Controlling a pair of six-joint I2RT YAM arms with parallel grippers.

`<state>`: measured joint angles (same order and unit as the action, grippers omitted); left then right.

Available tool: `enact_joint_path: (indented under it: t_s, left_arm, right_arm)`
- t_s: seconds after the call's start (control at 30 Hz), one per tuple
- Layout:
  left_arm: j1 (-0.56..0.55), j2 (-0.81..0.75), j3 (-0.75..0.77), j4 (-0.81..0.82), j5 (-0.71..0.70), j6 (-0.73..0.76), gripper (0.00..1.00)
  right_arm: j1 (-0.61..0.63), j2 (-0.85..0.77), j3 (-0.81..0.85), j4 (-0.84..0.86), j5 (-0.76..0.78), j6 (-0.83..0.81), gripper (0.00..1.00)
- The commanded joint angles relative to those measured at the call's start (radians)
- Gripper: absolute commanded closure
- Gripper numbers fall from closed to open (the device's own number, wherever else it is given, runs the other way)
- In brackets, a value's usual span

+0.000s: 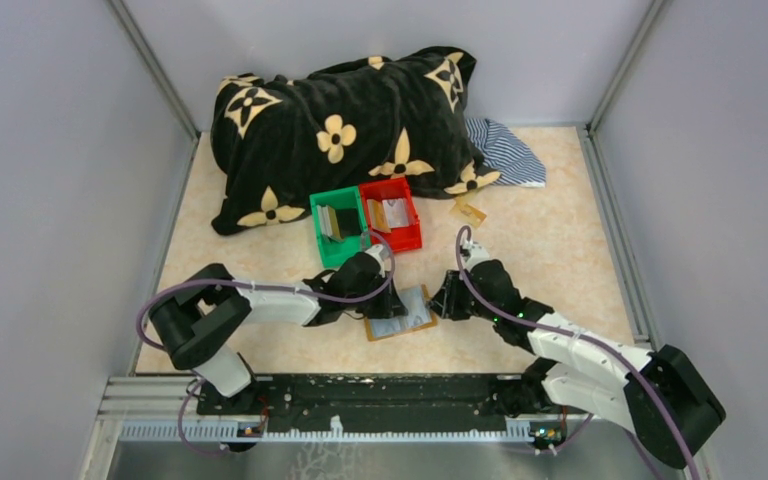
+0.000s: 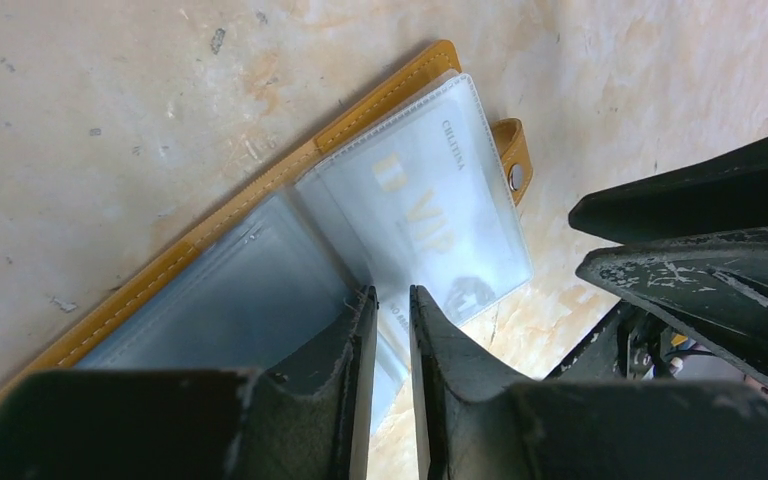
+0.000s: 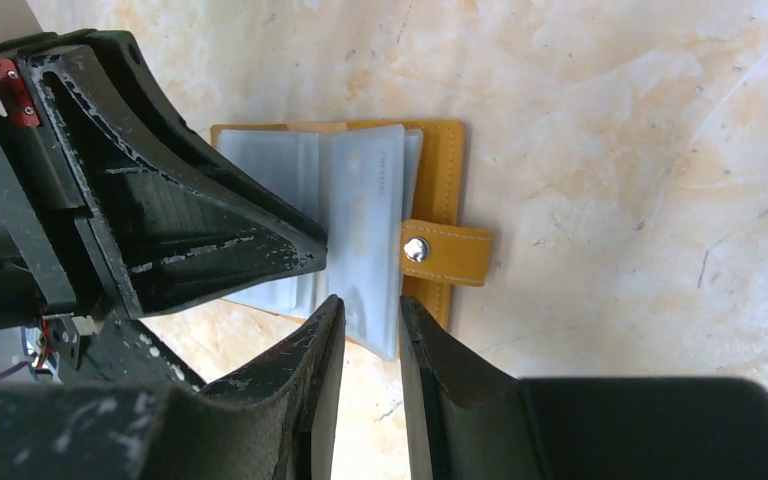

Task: Take the credit cards out of the card holder

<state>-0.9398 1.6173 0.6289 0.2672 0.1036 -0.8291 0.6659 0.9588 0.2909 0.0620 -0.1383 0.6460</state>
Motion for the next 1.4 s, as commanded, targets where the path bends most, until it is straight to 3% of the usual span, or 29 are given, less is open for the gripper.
enact_joint_path:
  t_s: [0.0, 0.47, 0.83, 1.13, 1.37]
  left_arm:
    - [0.005, 0.04, -0.004, -0.045, 0.008, 0.035, 0.75]
    - [0.005, -0.163, 0.034, -0.164, -0.032, 0.077, 0.75]
    - [0.005, -0.22, -0.093, -0.199, -0.058, 0.04, 0.76]
    - [0.007, -0.339, -0.183, -0.312, -0.186, 0.051, 0.76]
    - [0.007, -0.294, -0.175, -0.276, -0.166, 0.046, 0.76]
  right_arm:
    - [-0.003, 0.053, 0.037, 0.043, -0.036, -0.022, 0.73]
    - [-0.002, 0.111, 0.008, 0.139, -0.071, -0.013, 0.73]
    - [0.02, 0.153, -0.006, 0.198, -0.102, 0.008, 0.73]
    - [0.032, 0.055, -0.009, 0.092, -0.041, 0.007, 0.73]
    - [0.045, 0.036, -0.034, 0.095, -0.06, 0.026, 0.73]
